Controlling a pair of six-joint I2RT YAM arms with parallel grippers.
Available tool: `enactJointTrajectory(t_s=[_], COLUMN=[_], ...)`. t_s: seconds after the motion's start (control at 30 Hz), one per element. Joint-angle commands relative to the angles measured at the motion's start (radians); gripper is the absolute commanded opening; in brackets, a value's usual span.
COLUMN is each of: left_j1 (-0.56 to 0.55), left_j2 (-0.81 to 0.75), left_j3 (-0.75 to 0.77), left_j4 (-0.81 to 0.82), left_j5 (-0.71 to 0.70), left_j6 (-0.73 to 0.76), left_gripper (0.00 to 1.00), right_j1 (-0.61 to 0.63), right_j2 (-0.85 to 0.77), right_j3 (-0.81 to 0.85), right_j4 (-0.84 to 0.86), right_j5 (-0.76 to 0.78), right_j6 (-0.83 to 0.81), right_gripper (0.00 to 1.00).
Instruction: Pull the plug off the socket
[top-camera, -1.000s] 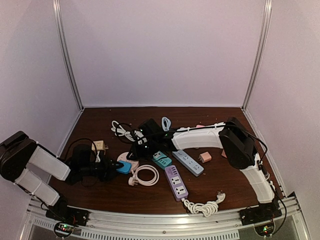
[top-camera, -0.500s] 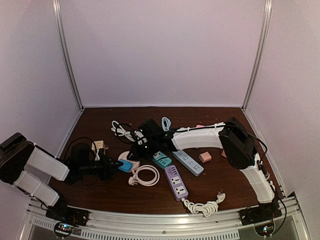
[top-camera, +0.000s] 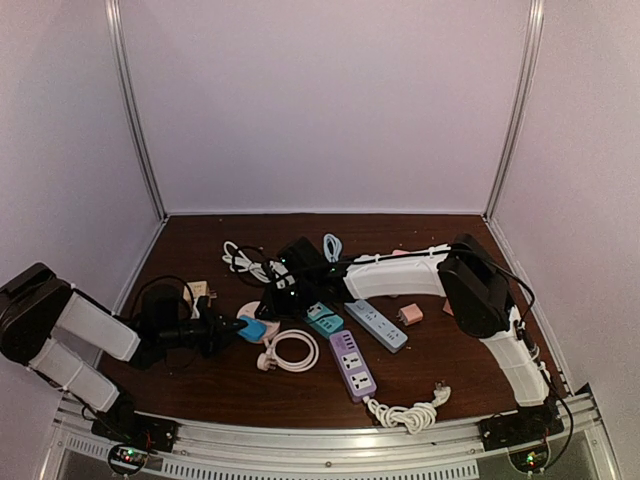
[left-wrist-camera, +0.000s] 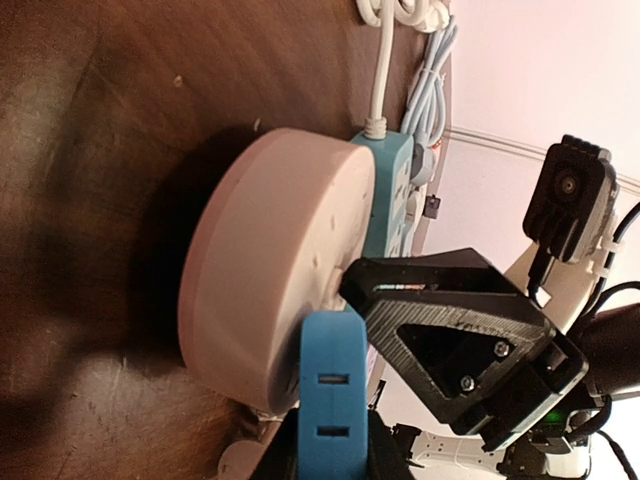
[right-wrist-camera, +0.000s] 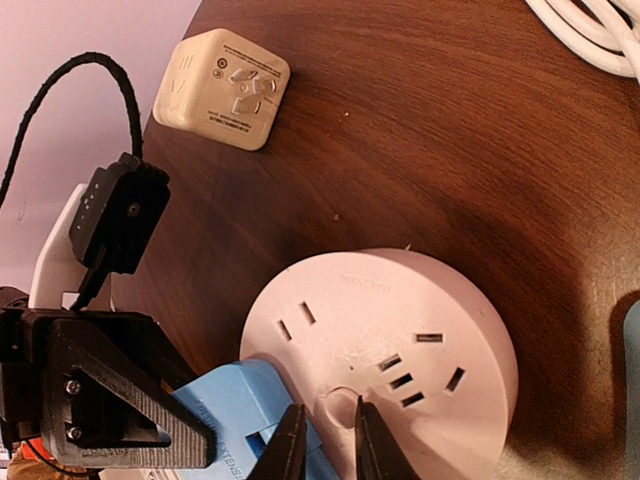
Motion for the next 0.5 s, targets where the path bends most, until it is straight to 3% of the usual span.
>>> enactJointTrajectory(t_s=[0.0,0.47], left_j1=[-0.004,-0.004], left_j2=[0.028,0.141], left_j3=[-0.012,-0.069], left_j4=[0.151,0.478], left_j5=[0.034,0.018], left_j6=[-0.051,-0.203], left_gripper=[0.10,0.07], right_j1=[0.005,0.007], right_j2=[0.040,0.059], right_j3=[-0.011,-0.014], right_j4=[-0.008,-0.043], right_j5=[0.014,0.047], right_j6=[-0.004,-0.018], right_gripper=[0.19,0.17])
